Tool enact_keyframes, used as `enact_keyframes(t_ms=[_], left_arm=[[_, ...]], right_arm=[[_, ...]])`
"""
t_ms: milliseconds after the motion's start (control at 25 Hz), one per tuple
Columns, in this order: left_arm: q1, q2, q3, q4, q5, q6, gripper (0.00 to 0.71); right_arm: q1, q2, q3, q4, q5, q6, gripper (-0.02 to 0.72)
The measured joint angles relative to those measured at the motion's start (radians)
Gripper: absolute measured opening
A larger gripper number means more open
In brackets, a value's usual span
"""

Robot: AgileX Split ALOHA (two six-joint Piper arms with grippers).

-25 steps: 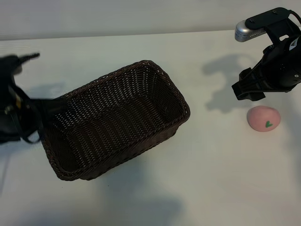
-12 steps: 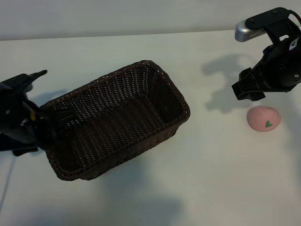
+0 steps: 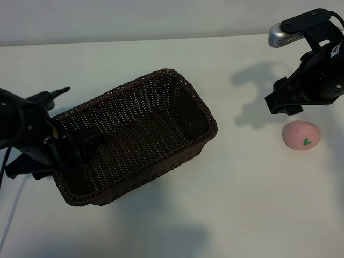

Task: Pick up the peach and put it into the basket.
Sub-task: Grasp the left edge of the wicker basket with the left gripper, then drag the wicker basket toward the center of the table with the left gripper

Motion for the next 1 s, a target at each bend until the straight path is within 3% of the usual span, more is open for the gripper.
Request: enact_keyframes(t_ms=[160,280,480,840,1000], left_arm=[[0.0,0.016,0.004,-0.001,-0.017,0.001,0.553],[0.0,0.016,0.006,-0.001,-0.023,0.001,0.5],[0.001,0.016,0.007,-0.005,-0.039,-0.002,0.25],[0.001,0.014,0.007,-0.008,-0.076,-0.001,0.24],[0.001,-0.02,0.007,-0.01,-0.109,0.0,0.174]], right_arm=[[0.0,0.0,0.0,0.0,0.0,0.0,0.595],[0.0,0.0,0.0,0.0,0.0,0.0,0.595],[0.0,0.0,0.0,0.001,-0.001,0.0,0.595],[0.0,0.0,0.0,0.001,-0.001,0.0,0.595],[0.0,0.0,0.0,0.001,-0.001,0.0,0.595]])
